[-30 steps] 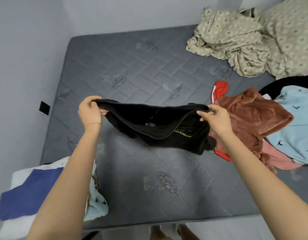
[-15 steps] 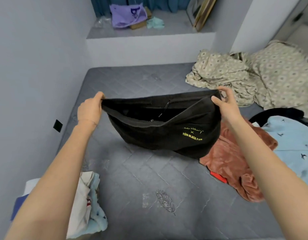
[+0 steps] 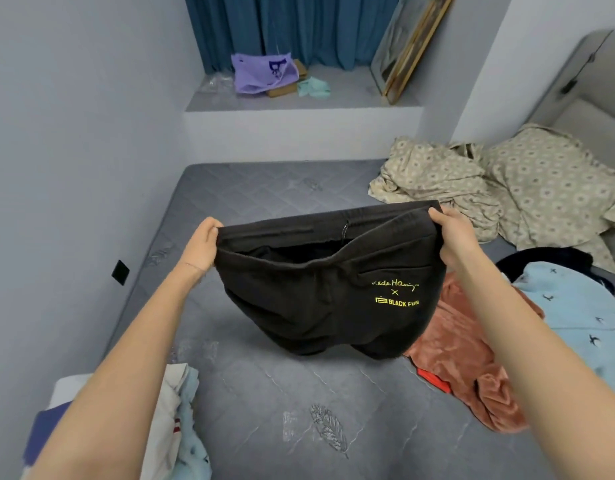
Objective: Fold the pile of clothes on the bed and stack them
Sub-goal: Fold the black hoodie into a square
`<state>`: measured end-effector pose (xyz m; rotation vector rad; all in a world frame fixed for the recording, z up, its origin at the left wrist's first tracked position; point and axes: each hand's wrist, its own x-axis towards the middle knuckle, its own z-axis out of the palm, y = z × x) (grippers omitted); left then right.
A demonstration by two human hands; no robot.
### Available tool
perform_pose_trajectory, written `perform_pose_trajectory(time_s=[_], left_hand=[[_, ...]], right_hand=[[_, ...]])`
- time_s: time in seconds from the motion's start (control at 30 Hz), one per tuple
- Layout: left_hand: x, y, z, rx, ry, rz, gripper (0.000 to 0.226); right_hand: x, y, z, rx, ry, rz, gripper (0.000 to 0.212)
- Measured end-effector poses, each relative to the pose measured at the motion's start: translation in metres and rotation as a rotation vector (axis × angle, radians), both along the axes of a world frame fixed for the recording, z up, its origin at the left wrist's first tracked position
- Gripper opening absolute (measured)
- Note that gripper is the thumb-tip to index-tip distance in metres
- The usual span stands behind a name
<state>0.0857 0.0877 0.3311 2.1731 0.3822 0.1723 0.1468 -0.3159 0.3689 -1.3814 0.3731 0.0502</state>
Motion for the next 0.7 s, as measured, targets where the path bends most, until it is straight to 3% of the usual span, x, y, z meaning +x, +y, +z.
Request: perform_pose_trajectory(time_s=[0.13,0.23,0.37,0.47,0.6,0.7], left_hand=[[-0.010,-0.017,0.015,-0.095,-0.018,-0.146,0.015],[-0.017,-0.019,0.024,-0.376,0.101,-0.273,0.021],[-0.024,-0.001,0.017,-0.444,0.335,-0.513,0.067],[-0.023,-0.005,0.001,-0.336,0.337,-0.427,0.057],[-0.021,-0.004,-0.011,-0.363,0.248,-0.276,0.035],[-0.025,0.004,-0.005,-0.547,0.249,-0.299,0.060]], right_hand=[[0.003,-0.008,-0.010,0.059,0.141,-0.082,0.012],[0.000,-0.015,-0.020,0.077,0.266,-0.138,0.020],[-0.008,-0.022,-0.031,0.048,0.367,-0.164,0.021],[-0.013,-0.021,-0.040,0.042,0.425,-0.155,0.014],[-0.018,-0.023,-0.044,0.058,0.476,-0.079,0.014],[-0.020,-0.032,-0.037,0.120,0.446,0.054,0.020]])
